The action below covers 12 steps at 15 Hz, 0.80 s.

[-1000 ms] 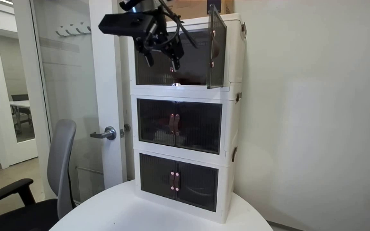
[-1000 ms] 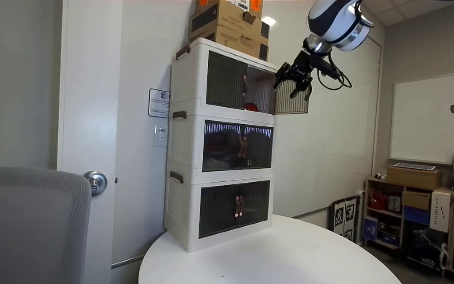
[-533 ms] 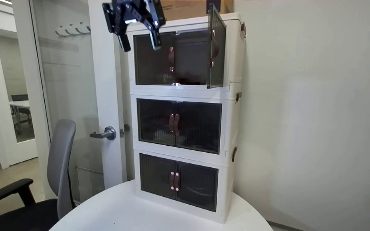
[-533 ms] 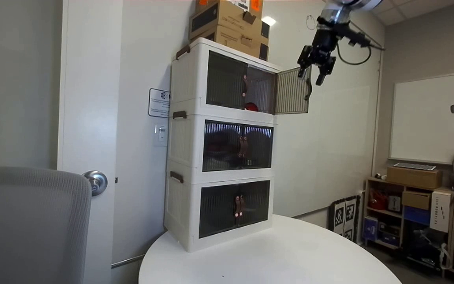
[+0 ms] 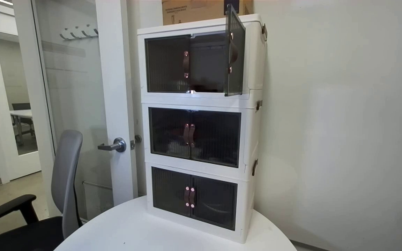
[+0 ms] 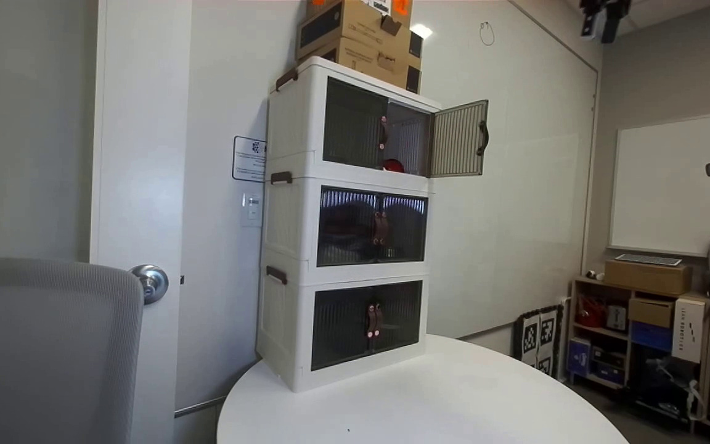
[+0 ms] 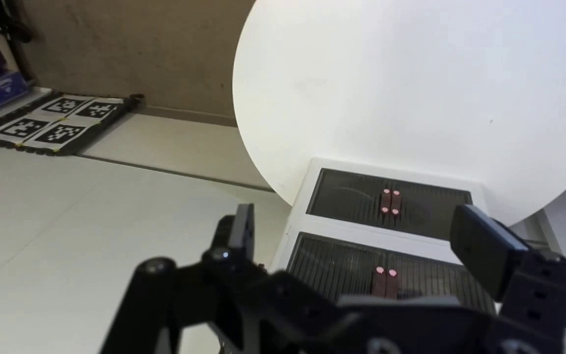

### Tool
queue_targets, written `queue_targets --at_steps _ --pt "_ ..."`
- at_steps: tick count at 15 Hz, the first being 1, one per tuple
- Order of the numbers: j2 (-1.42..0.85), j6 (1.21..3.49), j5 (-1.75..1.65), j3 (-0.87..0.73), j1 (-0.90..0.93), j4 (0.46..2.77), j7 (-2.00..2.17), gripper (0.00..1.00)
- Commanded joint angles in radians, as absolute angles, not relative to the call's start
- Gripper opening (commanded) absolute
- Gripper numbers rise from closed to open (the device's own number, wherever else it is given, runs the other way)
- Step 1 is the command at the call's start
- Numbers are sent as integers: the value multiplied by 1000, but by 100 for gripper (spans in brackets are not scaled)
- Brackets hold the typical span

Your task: Close the doors of the third cabinet

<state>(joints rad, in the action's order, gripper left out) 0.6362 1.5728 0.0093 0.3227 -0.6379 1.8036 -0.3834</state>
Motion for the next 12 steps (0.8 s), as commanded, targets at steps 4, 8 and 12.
queue_targets --at_steps 4,8,12 --pt "741 1472 -125 -33 -216 1913 -338 100" --pt "757 1474 -103 -144 -160 1971 -364 100" --pt "759 1473 -105 -126 -156 1972 -362 100"
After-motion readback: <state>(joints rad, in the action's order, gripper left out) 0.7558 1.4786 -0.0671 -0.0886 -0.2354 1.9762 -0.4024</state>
